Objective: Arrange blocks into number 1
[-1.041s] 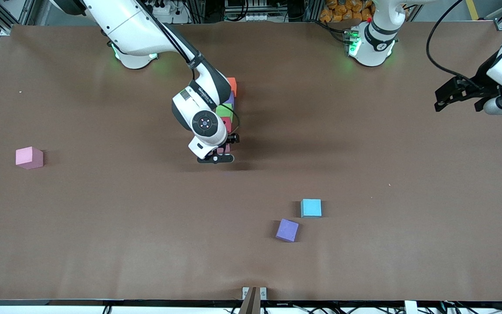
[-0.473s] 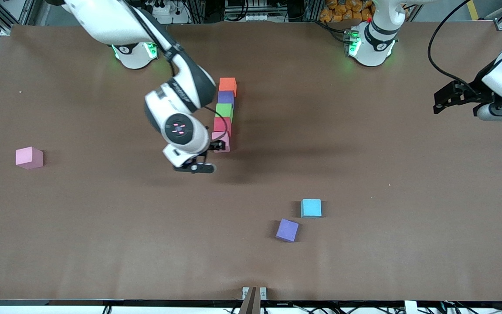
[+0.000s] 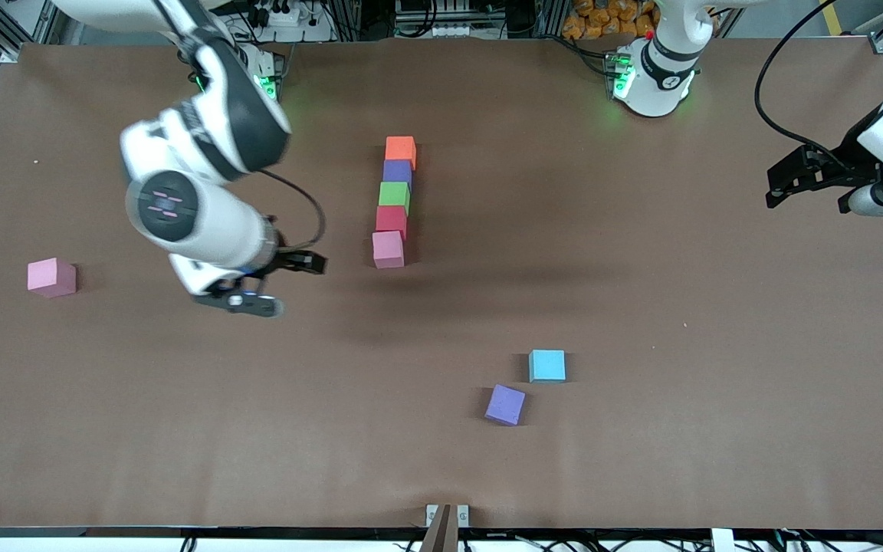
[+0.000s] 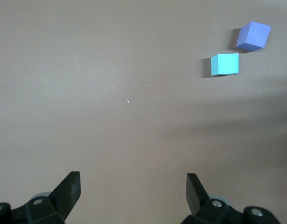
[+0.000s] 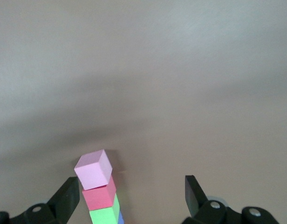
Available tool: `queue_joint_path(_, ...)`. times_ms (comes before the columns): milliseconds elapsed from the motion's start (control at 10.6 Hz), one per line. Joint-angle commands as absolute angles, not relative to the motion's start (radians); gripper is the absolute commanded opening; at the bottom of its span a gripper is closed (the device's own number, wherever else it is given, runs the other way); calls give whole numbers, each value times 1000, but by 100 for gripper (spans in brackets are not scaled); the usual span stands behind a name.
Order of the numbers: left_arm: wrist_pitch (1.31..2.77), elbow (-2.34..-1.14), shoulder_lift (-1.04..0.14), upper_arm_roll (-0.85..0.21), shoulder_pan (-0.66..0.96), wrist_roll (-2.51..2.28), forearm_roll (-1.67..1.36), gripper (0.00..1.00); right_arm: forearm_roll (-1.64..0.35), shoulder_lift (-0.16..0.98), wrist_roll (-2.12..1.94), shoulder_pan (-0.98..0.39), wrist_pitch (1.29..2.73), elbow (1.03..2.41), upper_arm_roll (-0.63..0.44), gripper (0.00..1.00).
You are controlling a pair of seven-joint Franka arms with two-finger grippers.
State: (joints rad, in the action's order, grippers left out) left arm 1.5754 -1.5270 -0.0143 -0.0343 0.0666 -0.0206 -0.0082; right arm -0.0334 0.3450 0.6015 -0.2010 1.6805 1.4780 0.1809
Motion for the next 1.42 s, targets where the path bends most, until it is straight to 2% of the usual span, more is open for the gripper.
queue_joint_path(0,1522,-1494,-20,-32,54,-5,-35,100,-26,298,542,-111,1609,1424,189,100)
queue_joint_path(189,1517,-1494,-20,-34,61,-3,-35,100,-25,269,339,-20,1515,1370,187,100)
queue_joint_path(379,1516,-1494,-18,-49,60,-2,-29,100,-23,213,157,84,1505,1376,181,100)
queue_joint_path(473,1508,-1493,-18,-51,60,0,-26,100,-11,198,64,78,1505,1379,102,100)
queue_joint_path(852,1506,-1493,-18,-52,57,-2,-31,100,-3,89,-141,11,1544,1449,-67,100)
queue_joint_path(1136,1487,-1493,-18,-51,60,0,-25,100,-6,-29,-144,-9,1615,1566,-69,100)
queue_joint_path(1325,1486,-1493,-18,-58,61,-2,-21,100,-5,-26,-150,1,1609,1569,-63,100)
